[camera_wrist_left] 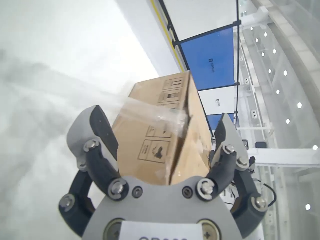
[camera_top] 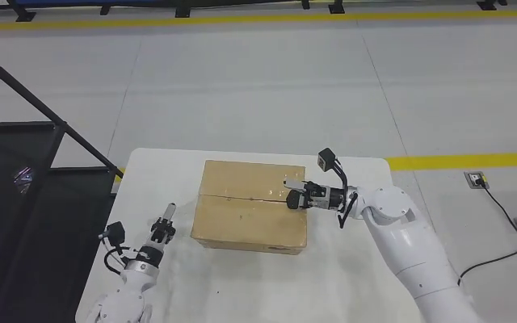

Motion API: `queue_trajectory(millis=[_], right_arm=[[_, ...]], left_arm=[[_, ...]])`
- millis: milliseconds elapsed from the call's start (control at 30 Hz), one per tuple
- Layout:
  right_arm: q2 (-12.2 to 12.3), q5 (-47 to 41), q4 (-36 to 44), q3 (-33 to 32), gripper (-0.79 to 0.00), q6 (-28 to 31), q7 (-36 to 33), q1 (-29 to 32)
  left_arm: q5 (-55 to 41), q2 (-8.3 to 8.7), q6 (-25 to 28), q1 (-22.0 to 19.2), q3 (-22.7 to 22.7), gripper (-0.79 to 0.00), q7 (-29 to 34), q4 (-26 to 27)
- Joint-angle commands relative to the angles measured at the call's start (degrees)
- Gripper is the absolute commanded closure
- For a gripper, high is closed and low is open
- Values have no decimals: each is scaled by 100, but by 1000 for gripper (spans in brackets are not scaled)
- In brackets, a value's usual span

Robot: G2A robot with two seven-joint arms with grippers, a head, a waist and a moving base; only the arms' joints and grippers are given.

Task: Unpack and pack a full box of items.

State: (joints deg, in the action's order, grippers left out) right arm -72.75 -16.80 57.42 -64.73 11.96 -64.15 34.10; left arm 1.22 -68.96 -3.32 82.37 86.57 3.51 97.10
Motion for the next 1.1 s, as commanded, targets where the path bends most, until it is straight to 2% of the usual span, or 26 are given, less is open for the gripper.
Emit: queue_trajectory(millis=[0,133,333,533,767,900,1067], right_arm=[[0,0,0,0,-785,0,0,0],[0,0,0,0,-785,0,0,0],[0,0,0,0,-785,0,0,0],[0,0,0,0,-785,0,0,0],[0,0,0,0,-785,0,0,0],[0,0,0,0,-785,0,0,0],[0,0,0,0,-785,0,0,0]], left_arm=[[-421,-32,43,-4,-74,-785,98,-172],[-829,-82,164,-161,-98,-785,-50,-582],[-1487,-182,177,-754,-242,-785,-230,-1287],[-2098,-267,223,-1338,-427,-785,120,-1945],[-2491,-342,451,-1815,-526,-785,291,-2504],[-2538,-358,876,-1830,-433,-785,168,-2417],[-2183,-322,1209,-1489,-190,-785,-79,-1743]])
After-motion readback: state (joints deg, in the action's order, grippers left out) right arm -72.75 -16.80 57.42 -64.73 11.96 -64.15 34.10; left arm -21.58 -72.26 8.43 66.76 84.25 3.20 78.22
